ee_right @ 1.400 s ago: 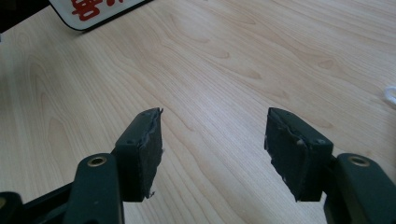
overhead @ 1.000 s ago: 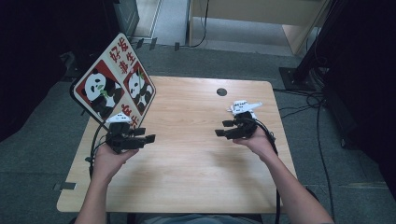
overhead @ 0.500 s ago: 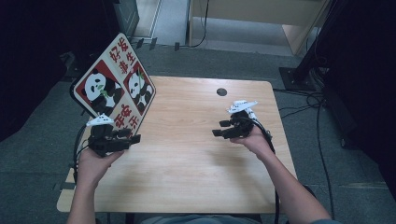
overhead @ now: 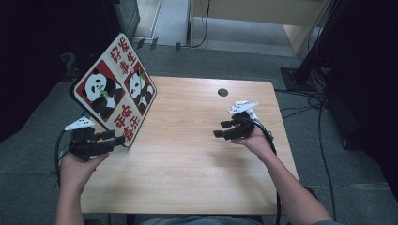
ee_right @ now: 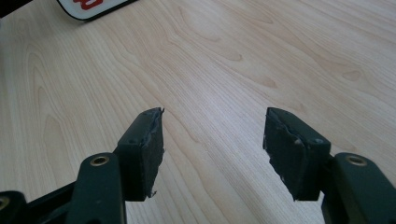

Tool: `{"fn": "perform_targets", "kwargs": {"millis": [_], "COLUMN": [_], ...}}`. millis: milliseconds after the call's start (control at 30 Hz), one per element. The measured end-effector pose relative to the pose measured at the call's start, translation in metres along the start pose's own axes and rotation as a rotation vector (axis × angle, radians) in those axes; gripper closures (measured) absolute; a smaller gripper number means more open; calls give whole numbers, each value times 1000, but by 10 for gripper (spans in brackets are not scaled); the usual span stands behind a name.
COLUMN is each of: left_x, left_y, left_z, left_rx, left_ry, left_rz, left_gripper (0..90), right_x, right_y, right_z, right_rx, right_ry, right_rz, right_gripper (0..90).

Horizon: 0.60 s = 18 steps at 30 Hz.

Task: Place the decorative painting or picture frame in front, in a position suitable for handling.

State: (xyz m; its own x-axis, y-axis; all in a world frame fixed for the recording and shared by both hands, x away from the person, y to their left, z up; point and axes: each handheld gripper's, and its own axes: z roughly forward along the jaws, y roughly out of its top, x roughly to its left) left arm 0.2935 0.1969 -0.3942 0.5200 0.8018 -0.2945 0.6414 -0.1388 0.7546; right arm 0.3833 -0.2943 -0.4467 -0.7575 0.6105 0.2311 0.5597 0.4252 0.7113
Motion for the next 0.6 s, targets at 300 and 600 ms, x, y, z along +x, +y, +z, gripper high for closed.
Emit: {"fn": "perform_targets", "kwargs": {"millis": [300, 600], "left_x": [21, 38], "left_y": [-4, 7], "left_z": [-14, -23], "left_rx": [22, 21], "left_ry": [49, 91], "left_rz": [-23, -44], "left_gripper": [414, 413], "right_x": [3, 2], "right_y": [-4, -9], "right_z": [-9, -16], "right_rx": [-42, -47], "right_ry": [-1, -16], "right_rz": [-15, -14], "right_gripper": [393, 386]}}
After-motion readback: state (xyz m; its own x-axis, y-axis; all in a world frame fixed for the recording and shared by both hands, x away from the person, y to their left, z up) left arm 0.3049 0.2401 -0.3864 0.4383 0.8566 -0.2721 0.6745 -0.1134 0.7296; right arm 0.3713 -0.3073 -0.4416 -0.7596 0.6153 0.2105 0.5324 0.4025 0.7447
